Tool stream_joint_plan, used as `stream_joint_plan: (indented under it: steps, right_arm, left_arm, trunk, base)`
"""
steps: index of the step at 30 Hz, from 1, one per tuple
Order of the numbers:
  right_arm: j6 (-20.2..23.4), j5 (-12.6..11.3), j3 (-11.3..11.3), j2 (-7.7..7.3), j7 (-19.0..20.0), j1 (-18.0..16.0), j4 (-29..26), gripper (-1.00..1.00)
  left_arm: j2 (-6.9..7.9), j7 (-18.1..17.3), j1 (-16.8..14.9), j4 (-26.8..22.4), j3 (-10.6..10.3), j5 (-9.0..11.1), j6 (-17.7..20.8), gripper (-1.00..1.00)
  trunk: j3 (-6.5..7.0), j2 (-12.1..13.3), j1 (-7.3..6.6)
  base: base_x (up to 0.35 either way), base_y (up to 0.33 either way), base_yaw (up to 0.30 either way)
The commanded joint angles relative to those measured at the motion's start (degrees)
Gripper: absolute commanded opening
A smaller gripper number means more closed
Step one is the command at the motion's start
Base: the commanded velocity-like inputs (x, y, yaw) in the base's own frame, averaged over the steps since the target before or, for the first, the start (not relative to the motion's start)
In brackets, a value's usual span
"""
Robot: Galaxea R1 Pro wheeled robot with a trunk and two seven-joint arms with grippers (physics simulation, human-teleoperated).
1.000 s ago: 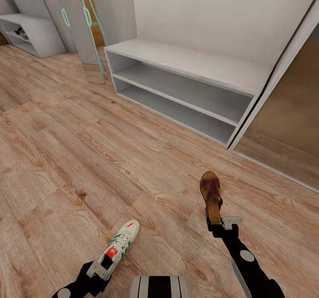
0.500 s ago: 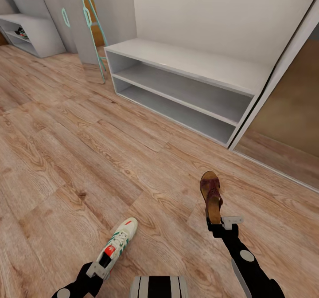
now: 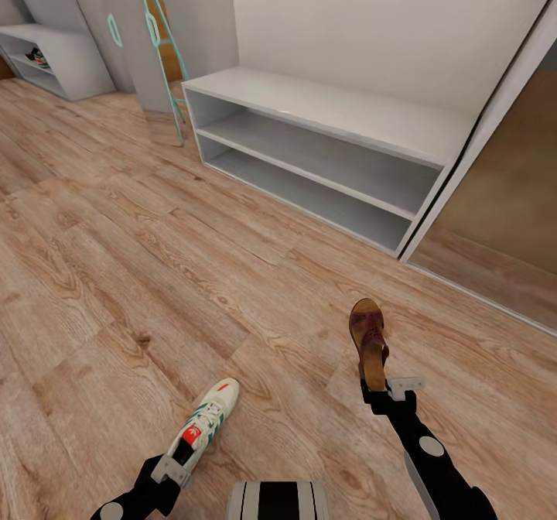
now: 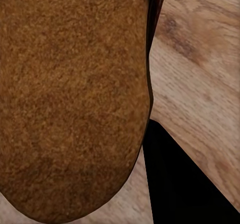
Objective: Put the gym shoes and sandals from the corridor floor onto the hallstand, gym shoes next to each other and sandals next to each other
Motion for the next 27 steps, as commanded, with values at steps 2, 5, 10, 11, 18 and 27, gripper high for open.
stream_joint_plan:
  steps: [2, 5, 10, 11, 18, 27]
  right_arm:
    - [-0.14, 0.18, -0.21, 0.03, 0.36, -0.02, 0.01, -1.0]
    - [-0.14, 0.18, -0.21, 0.03, 0.36, -0.02, 0.01, -1.0]
    - [-0.14, 0.18, 0.0, -0.04, 0.38, -0.02, -1.65, -1.0]
    - [-0.14, 0.18, 0.02, -0.04, 0.37, -0.02, -1.91, -1.0]
    - [-0.14, 0.25, 0.05, -0.05, 0.4, -0.02, -2.23, -1.0]
    - [-0.16, 0.26, 0.05, -0.05, 0.41, -0.02, -2.33, -1.0]
  left_arm:
    - [-0.04, -0.27, -0.03, 0.02, 0.67, -0.57, -0.28, -1.0]
    - [-0.04, -0.27, -0.03, 0.03, 0.83, -0.49, -0.29, -1.0]
    - [-0.01, -0.27, -0.03, 0.03, 1.02, -0.39, -0.23, -1.0]
    - [0.01, -0.25, -0.03, 0.03, 1.06, -0.37, -0.19, -1.0]
    - [0.17, -0.06, -0.03, 0.23, 1.26, -0.08, -0.01, -1.0]
    - [0.27, -0.01, 0.09, 0.67, 4.51, 3.96, -0.05, -1.0]
  trunk:
    - [-0.03, -0.01, -0.01]
    - [-0.03, -0.01, -0.01]
    - [-0.03, -0.01, -0.01]
    - [-0.03, -0.01, -0.01]
    - [1.3, 0.07, -0.16]
    - [3.29, 0.19, -0.39]
  base:
    - [0.0, 0.0, 0.0]
    - [0.0, 0.0, 0.0]
    - [0.0, 0.0, 0.0]
    - [0.0, 0.0, 0.0]
    - [0.0, 0.0, 0.0]
    - [0.0, 0.0, 0.0]
